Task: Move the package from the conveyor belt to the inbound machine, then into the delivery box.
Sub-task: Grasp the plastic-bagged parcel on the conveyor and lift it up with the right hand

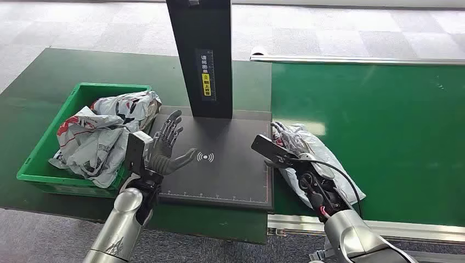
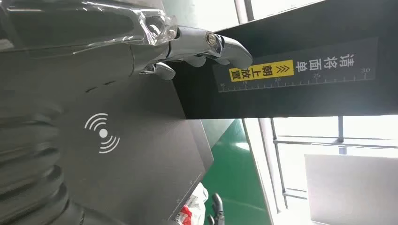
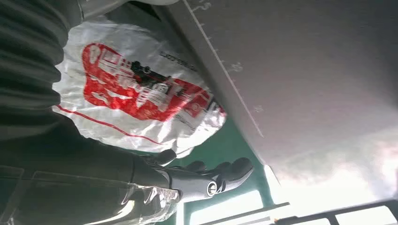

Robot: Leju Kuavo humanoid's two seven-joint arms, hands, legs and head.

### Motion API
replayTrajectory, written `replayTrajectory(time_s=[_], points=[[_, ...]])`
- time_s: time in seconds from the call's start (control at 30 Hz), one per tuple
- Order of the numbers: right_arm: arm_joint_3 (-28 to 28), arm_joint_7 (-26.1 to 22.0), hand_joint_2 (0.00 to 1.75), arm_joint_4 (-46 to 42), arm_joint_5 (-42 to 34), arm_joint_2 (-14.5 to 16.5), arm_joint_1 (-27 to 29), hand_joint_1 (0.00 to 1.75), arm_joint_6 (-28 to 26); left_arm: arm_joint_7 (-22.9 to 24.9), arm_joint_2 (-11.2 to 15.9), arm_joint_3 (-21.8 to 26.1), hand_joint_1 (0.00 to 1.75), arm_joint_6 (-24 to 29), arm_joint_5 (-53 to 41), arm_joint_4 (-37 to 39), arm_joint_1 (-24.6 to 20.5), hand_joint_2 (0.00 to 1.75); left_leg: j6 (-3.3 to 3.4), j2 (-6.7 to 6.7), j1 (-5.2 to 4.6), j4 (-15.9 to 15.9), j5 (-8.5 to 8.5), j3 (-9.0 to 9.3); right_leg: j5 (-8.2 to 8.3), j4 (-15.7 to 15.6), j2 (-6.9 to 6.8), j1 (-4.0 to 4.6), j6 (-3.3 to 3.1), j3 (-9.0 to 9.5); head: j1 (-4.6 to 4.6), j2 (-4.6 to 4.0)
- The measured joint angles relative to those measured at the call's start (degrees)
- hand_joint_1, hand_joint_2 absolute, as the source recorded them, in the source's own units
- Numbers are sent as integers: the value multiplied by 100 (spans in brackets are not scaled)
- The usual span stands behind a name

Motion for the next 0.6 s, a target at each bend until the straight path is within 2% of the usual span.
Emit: replayTrajectory(time_s=[0.3,0.5,0.6], points=[[-4,576,175,537,362,-9,-381,0,138,1,-7,48,0,14,-17,0,26,175,0,9,0,0,0,26,0,-1,0,0,0,24,-1,0],[-57,1098,175,831,623,-106,-350,0,225,12,-18,83,0,34,-53,32,9,175,1,5,-3,1,2,27,3,-2,0,-4,0,25,-2,0],[-125,1369,175,900,749,-155,-349,0,41,16,-43,103,0,53,-59,61,-9,175,1,1,-2,2,1,24,3,-1,0,-4,0,20,-2,0]])
